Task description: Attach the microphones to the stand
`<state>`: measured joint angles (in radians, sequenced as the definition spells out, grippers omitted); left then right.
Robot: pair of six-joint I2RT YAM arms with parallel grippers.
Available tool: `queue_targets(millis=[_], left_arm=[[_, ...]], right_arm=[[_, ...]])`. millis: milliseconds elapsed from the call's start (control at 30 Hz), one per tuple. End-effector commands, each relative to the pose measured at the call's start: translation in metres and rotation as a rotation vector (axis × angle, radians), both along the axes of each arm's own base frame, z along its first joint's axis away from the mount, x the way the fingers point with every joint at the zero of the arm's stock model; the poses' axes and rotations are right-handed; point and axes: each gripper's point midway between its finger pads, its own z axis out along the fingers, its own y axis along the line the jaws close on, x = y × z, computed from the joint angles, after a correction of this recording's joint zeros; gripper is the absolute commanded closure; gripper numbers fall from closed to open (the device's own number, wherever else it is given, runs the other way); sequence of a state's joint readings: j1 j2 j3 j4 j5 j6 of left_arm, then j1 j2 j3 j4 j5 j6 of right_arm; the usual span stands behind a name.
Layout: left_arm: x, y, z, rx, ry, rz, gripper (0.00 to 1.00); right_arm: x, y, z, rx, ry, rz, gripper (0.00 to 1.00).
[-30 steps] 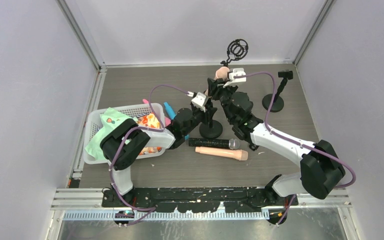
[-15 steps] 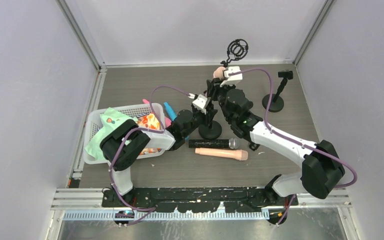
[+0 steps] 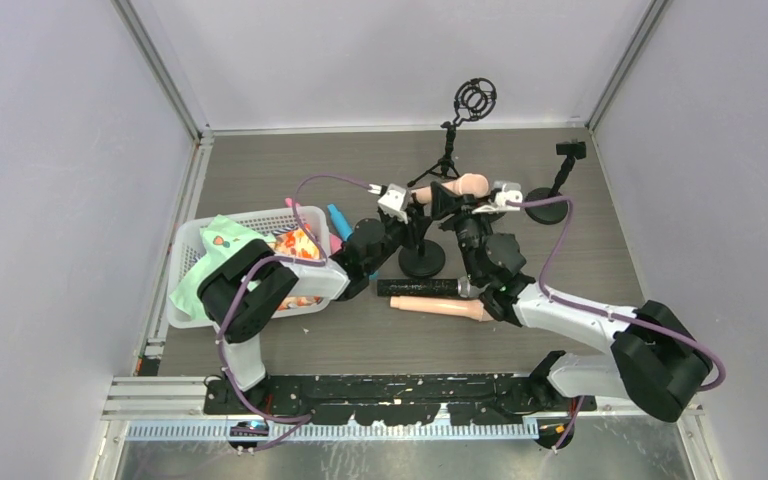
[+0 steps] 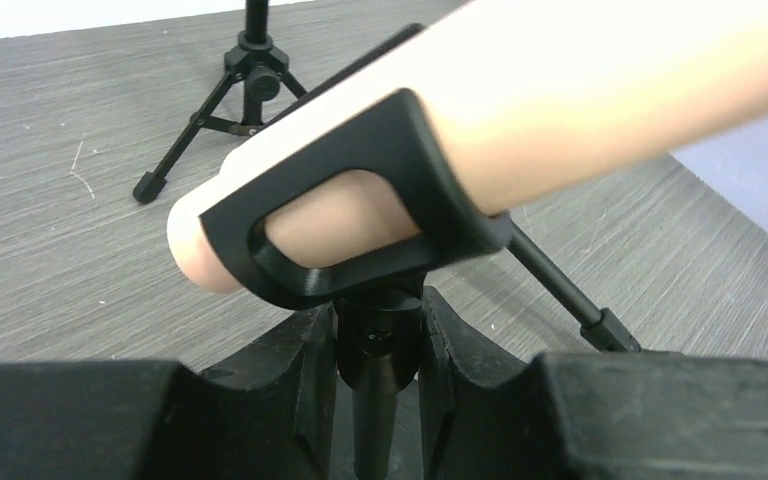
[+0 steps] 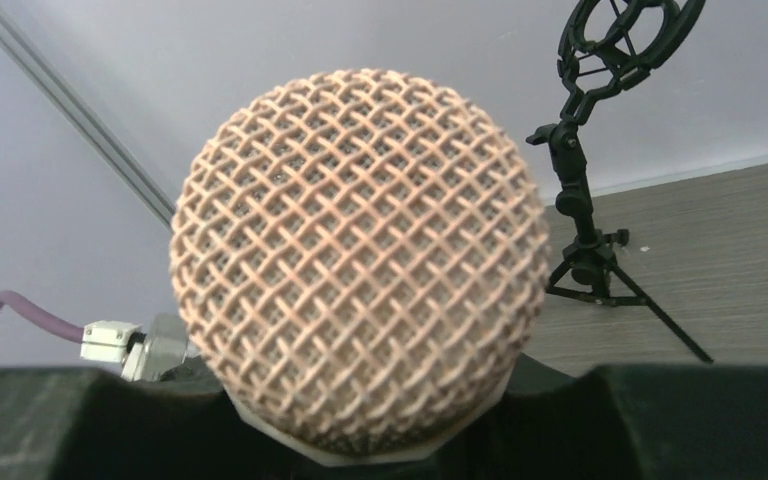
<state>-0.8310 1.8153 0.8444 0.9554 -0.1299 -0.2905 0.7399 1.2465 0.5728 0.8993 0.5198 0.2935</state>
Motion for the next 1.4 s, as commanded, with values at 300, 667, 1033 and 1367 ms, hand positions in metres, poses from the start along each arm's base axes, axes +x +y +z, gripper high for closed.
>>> queue_targets(millis=[300,667,1033,1367], left_arm=[[-0.010,-0.005,0.072,-0.256,-0.052,-0.051,0.43],[-0.002,-0.005,0.077,-0.260,-0.076,-0.021,0.71],[-0.004,-0.007,0.077,-0.179,-0.150,-0.052,1.00],[-0.012,-0.012,0.081,-0.118,-0.228,-0.113,1.00]], right_arm=[[-0.013,-0.005,-0.083,-0.071,0.136,-0.051,0.99],[-0.018,-0.006,-0.081,-0.075,0.133,-0.034,0.99],[-0.019,-0.009,-0.094,-0.225,0.234,-0.039,0.99],[-0.015,0.005,-0.156,-0.444,0.448,0.009,0.99]])
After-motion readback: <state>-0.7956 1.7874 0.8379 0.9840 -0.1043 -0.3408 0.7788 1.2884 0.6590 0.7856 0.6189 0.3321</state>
